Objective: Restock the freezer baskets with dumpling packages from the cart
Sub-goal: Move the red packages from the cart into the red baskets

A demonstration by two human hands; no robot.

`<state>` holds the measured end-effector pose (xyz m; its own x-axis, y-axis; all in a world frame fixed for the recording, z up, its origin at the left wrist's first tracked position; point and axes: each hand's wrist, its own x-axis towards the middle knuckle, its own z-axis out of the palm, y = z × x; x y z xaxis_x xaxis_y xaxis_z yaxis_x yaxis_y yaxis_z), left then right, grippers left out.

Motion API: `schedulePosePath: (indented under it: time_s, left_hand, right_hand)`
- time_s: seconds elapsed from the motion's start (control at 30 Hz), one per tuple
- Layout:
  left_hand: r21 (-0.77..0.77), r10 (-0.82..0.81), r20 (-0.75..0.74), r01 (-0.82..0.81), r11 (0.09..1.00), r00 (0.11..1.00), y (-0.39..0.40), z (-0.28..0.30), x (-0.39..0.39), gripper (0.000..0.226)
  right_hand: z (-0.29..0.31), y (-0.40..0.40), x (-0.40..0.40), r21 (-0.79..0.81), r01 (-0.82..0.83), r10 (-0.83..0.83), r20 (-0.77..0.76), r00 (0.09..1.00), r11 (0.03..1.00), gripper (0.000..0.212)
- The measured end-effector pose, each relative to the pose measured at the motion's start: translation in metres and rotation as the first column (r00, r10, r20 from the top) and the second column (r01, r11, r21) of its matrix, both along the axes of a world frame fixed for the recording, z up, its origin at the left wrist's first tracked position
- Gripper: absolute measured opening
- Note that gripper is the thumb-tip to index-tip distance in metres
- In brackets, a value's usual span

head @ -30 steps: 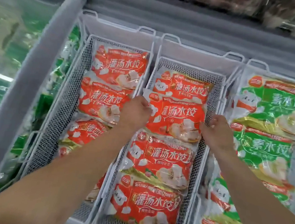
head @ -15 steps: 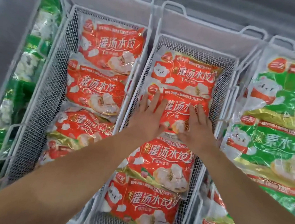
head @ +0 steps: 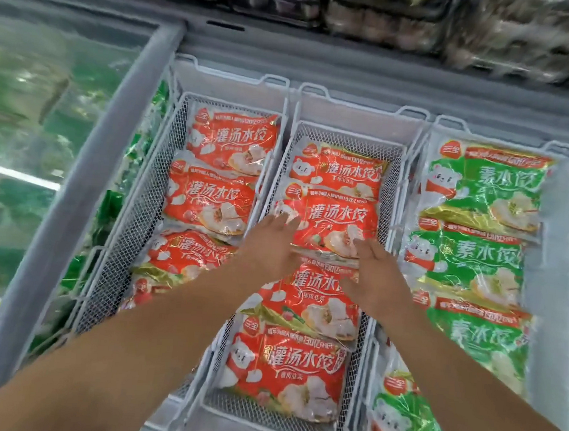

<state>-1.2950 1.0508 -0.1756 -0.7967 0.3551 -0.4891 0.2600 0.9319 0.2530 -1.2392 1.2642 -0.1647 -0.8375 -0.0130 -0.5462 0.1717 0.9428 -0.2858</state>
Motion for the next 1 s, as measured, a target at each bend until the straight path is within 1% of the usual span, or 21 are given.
schedulePosePath:
  time_s: [0.07,0.17,0.27,0.37,0.43,0.5,0.63,0.8,1.0]
  left_hand:
    - [0.031,0.028,-0.027,-0.028,0.999,0.999,-0.012,0.024,0.024,0.081]
    - [0.051,0.038,-0.025,-0.036,0.998,0.999,-0.028,0.055,0.057,0.078]
    - [0.047,0.015,-0.088,-0.011,0.999,0.996,-0.052,0.08,0.093,0.078]
    - [0.107,0.026,-0.156,-0.009,0.994,0.987,-0.077,0.093,0.122,0.078]
    - [0.15,0.062,-0.163,-0.038,0.988,0.985,-0.094,0.099,0.142,0.08]
    - [0.189,0.076,-0.169,-0.043,0.981,0.983,-0.107,0.107,0.157,0.081]
    - [0.272,0.136,-0.24,-0.068,0.96,0.961,-0.142,0.138,0.205,0.079]
    - [0.349,0.2,-0.306,-0.086,0.933,0.931,-0.175,0.178,0.261,0.075]
    - [0.425,0.344,-0.314,-0.193,0.884,0.885,-0.214,0.2,0.329,0.076]
  right_hand:
    - [0.024,-0.009,0.022,0.0,0.013,-0.013,-0.036,0.999,1.0,0.082]
    - [0.055,-0.024,0.048,0.017,-0.001,0.002,-0.066,0.998,1.0,0.083]
    - [0.085,-0.043,0.08,0.045,-0.029,0.035,-0.139,0.99,0.999,0.083]
    - [0.112,-0.06,0.114,0.058,-0.021,0.033,-0.215,0.976,0.998,0.083]
    - [0.128,-0.074,0.138,0.084,-0.006,0.028,-0.257,0.966,0.996,0.083]
    - [0.142,-0.086,0.155,0.105,0.001,0.028,-0.279,0.96,0.994,0.083]
    - [0.175,-0.128,0.206,0.132,0.009,0.036,-0.332,0.943,0.991,0.081]
    - [0.198,-0.175,0.261,0.085,-0.011,0.043,-0.382,0.923,0.996,0.08]
    - [0.214,-0.221,0.32,0.072,-0.071,0.094,-0.406,0.909,0.995,0.078]
